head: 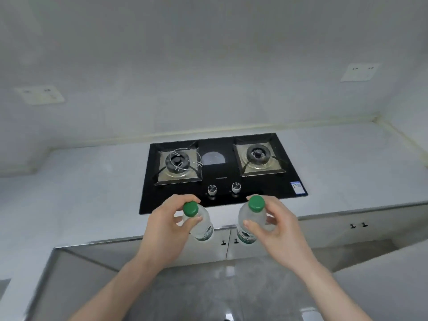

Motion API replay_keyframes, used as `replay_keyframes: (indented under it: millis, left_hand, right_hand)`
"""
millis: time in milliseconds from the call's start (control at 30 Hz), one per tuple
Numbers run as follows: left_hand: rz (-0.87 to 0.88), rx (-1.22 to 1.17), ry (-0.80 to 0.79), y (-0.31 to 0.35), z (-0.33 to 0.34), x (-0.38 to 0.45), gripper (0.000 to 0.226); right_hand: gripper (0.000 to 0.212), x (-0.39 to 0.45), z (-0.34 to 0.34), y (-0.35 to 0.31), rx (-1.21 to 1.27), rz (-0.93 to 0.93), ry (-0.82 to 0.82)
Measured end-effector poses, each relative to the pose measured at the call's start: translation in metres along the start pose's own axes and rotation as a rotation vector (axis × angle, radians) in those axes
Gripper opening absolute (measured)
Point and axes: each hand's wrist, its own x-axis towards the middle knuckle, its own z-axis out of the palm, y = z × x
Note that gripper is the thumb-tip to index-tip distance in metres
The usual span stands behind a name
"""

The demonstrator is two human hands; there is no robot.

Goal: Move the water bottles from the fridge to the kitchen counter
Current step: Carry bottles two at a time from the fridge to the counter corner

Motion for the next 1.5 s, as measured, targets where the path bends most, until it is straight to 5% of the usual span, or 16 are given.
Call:
replay_keyframes:
  millis: [400, 1033, 1500]
  left_hand:
    - [-0.139, 0.057, 0.381, -0.064, -0.142, -0.064, 0.042]
    - [-0.343, 0.279, 0.596, -0.171, -0.352, -0.155, 0.035]
    - [-0.595, 0.380, 0.716, -0.254, -0.452, -0.106, 0.037]
  right_hand:
    - [0.045, 0.059, 0.157, -0.068, 0.041, -0.179, -0.387]
    - [0.041, 0.057, 0.420, -0.167, 0.117, -0.215, -0.724]
    - [0.036, 0.150, 0.591, -0.187, 0.120, -0.218, -0.933]
